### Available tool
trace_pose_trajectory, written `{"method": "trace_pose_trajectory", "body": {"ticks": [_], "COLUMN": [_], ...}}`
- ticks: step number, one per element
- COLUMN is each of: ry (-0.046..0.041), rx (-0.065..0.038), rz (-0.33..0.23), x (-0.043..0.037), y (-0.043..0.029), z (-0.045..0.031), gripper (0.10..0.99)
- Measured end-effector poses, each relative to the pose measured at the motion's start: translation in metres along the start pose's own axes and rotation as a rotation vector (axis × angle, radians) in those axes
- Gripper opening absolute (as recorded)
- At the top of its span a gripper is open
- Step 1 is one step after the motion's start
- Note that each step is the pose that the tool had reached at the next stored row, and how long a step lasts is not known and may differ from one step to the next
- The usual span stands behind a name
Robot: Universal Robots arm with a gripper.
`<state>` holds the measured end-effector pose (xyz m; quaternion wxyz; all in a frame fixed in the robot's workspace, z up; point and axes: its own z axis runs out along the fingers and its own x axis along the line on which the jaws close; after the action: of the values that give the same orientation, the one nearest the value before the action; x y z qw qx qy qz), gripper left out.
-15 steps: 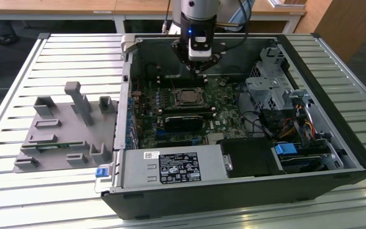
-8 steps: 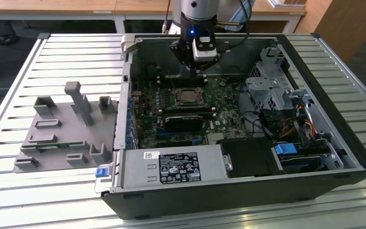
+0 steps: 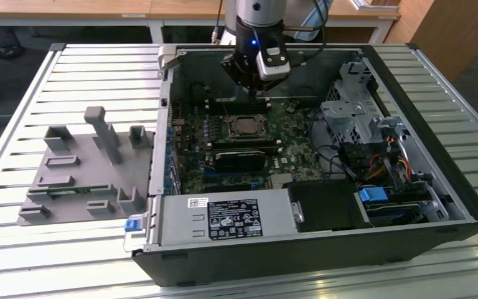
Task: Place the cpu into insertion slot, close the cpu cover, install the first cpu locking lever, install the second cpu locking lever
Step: 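Install the first cpu locking lever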
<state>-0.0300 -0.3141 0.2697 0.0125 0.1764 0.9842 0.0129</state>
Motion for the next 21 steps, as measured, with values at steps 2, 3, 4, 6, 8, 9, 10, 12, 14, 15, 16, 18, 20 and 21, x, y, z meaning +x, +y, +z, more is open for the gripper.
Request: {"method": "trace_pose_trajectory", "body": {"ticks": [2, 3, 4, 6, 8, 9, 10, 12, 14, 15, 16, 18, 20, 21], "ry": [0.0011, 0.0016, 0.0021, 0.0033, 0.0044, 0.0049, 0.0054, 0.0066, 0.0075, 0.0083, 0.0101, 0.0142, 0.0146, 0.0147], "rx": [-0.001, -0.001, -0.001, -0.002, -0.003, -0.003, -0.004, -0.004, -0.005, -0.006, -0.006, -0.01, -0.011, -0.011], "rz": [-0.036, -0.054, -0.072, -0.11, -0.145, -0.163, -0.181, -0.218, -0.249, -0.261, -0.272, -0.292, -0.298, -0.298], "x": [0.0, 0.0, 0.0, 0.0, 0.0, 0.0, 0.0, 0.0, -0.0002, -0.0004, -0.0003, -0.0003, 0.0022, 0.0045], "y": [0.0, 0.0, 0.0, 0.0, 0.0, 0.0, 0.0, 0.0, 0.0001, 0.0001, 0.0001, 0.0001, -0.0009, -0.0017], "z": [0.0001, 0.0002, 0.0002, 0.0003, 0.0004, 0.0005, 0.0005, 0.0006, 0.0007, 0.0007, 0.0008, 0.0013, 0.0016, 0.0016], "gripper": [0.106, 0.106, 0.106, 0.106, 0.106, 0.106, 0.106, 0.106, 0.106, 0.106, 0.106, 0.106, 0.106, 0.106]}}
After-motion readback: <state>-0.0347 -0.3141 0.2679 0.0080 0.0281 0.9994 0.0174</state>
